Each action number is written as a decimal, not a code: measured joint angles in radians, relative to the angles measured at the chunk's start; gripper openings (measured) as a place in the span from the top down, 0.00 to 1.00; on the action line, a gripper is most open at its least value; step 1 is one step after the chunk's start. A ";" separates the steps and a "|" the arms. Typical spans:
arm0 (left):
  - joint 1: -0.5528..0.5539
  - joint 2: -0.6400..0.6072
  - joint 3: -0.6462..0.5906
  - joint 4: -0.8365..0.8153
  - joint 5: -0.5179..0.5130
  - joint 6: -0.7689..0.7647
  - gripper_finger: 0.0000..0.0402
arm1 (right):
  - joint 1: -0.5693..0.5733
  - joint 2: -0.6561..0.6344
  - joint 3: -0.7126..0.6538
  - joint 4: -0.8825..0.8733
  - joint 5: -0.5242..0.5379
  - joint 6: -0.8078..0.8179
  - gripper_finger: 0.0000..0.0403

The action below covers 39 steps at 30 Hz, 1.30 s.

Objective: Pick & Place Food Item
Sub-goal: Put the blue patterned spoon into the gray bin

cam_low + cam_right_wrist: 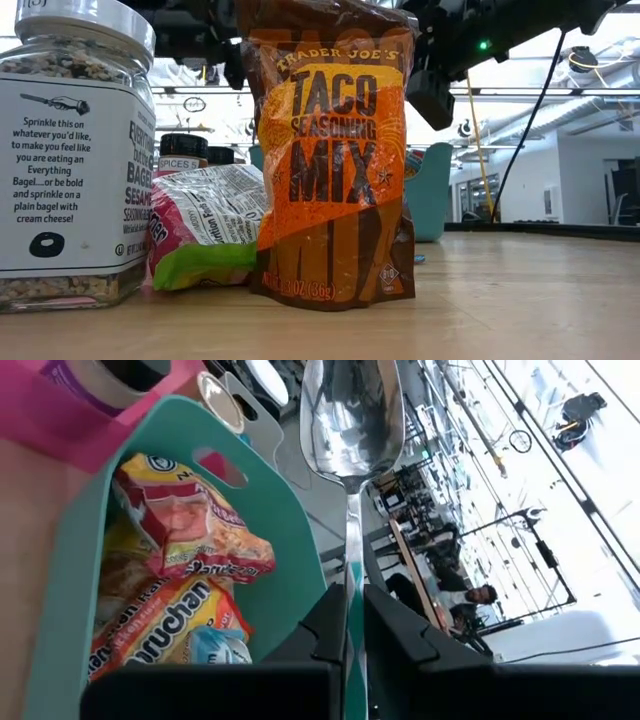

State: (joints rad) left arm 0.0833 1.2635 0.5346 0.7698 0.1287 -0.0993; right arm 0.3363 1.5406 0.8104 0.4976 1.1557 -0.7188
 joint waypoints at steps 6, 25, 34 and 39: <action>-0.024 0.078 0.029 0.063 -0.130 0.019 0.40 | 0.000 0.000 0.000 0.021 -0.003 0.001 0.97; -0.063 0.223 0.248 -0.170 -0.272 0.044 0.41 | -0.002 0.000 0.000 0.030 -0.008 0.022 0.97; -0.063 0.223 0.248 -0.169 -0.292 0.048 0.68 | -0.002 0.000 0.000 0.029 -0.008 0.023 0.97; -0.063 0.223 0.248 -0.169 -0.321 0.049 0.89 | -0.003 0.000 0.000 0.031 -0.007 0.025 0.97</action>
State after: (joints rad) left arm 0.0203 1.4865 0.7822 0.6006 -0.1923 -0.0502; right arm 0.3332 1.5406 0.8104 0.5283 1.1486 -0.6935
